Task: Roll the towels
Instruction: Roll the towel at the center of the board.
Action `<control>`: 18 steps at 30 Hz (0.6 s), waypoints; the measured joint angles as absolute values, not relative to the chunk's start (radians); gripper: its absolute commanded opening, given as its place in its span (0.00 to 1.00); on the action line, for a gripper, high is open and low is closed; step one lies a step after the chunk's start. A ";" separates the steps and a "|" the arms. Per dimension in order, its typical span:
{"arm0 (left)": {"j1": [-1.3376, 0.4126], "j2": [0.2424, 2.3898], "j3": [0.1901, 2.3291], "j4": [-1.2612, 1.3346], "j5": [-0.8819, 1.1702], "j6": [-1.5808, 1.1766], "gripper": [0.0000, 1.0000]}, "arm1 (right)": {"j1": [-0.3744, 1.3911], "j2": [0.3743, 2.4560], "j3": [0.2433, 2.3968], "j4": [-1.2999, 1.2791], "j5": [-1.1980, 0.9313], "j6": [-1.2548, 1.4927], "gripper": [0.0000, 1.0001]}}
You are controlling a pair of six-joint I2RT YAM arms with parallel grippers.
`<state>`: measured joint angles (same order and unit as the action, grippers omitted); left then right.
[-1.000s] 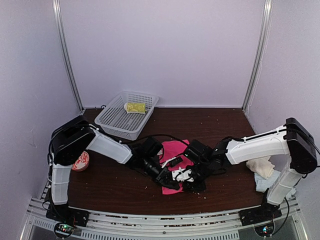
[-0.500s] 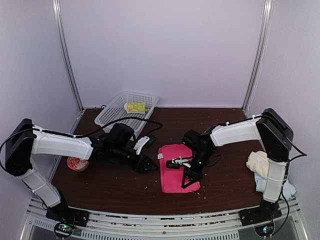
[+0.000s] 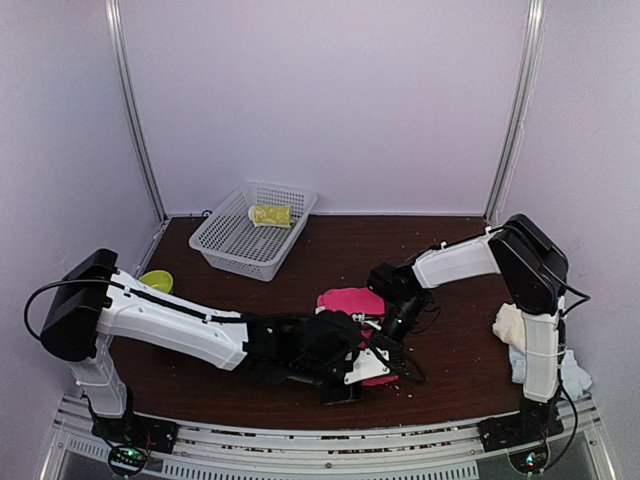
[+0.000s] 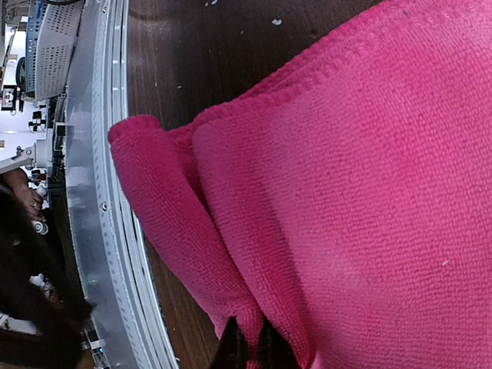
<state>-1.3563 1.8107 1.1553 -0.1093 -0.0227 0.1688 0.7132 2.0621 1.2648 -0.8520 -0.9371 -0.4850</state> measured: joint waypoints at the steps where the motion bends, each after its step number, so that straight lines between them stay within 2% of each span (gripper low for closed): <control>1: -1.359 1.839 1.162 -0.116 -0.038 0.195 0.48 | 0.712 2.064 1.266 -0.853 -0.940 -0.485 0.00; 4: -1.360 1.905 1.169 -0.145 -0.093 0.264 0.51 | 0.709 2.068 1.266 -0.856 -0.948 -0.486 0.00; 14: -1.361 1.978 1.187 -0.150 -0.220 0.342 0.49 | 0.704 2.082 1.272 -0.865 -0.968 -0.488 0.00; 18: -1.361 1.985 1.187 -0.135 -0.244 0.351 0.43 | 0.701 2.086 1.273 -0.869 -0.977 -0.493 0.00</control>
<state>-1.3605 1.9850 1.1873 -0.1349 -0.2443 0.3508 0.7006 2.0865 1.2732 -0.8692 -0.9771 -0.4927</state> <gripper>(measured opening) 0.476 0.019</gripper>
